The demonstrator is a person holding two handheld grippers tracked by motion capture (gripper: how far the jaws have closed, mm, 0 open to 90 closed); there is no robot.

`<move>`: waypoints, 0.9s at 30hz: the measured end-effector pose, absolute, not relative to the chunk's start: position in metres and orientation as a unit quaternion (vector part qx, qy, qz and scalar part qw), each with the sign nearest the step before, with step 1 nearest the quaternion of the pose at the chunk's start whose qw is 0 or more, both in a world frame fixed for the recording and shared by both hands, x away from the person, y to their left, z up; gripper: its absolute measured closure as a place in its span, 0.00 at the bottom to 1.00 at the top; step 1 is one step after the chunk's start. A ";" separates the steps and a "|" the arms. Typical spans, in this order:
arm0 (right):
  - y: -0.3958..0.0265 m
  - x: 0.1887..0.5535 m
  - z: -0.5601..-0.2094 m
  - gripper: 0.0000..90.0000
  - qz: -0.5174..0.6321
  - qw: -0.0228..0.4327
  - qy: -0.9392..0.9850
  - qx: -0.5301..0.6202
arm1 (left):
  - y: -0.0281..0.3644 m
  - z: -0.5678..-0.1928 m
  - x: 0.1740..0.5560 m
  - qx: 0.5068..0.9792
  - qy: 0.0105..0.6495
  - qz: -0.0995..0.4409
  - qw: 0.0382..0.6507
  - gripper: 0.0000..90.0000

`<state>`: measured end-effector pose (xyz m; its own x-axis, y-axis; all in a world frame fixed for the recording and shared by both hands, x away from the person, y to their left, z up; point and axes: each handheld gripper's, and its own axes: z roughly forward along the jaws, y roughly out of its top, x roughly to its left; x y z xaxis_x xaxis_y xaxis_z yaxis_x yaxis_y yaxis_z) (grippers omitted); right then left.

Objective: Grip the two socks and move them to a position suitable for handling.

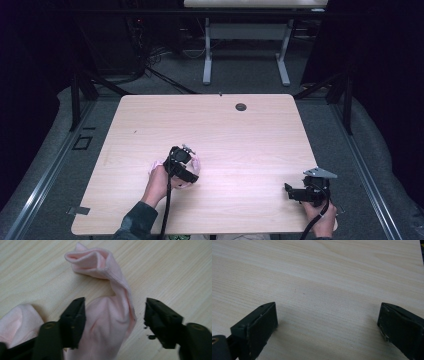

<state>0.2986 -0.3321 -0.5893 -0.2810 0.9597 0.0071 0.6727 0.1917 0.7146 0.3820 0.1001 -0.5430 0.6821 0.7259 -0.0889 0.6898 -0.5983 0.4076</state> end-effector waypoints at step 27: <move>-0.332 0.298 -0.589 0.04 0.312 0.231 0.735 0.556 | 0.108 -0.499 0.349 0.896 0.350 0.071 0.265 0.92</move>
<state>0.2983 -0.3325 -0.5891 -0.2748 0.9615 0.0076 0.6726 0.1866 0.7161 0.3490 0.1078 -0.4987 0.7449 0.6647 -0.0579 0.5891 -0.6146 0.5246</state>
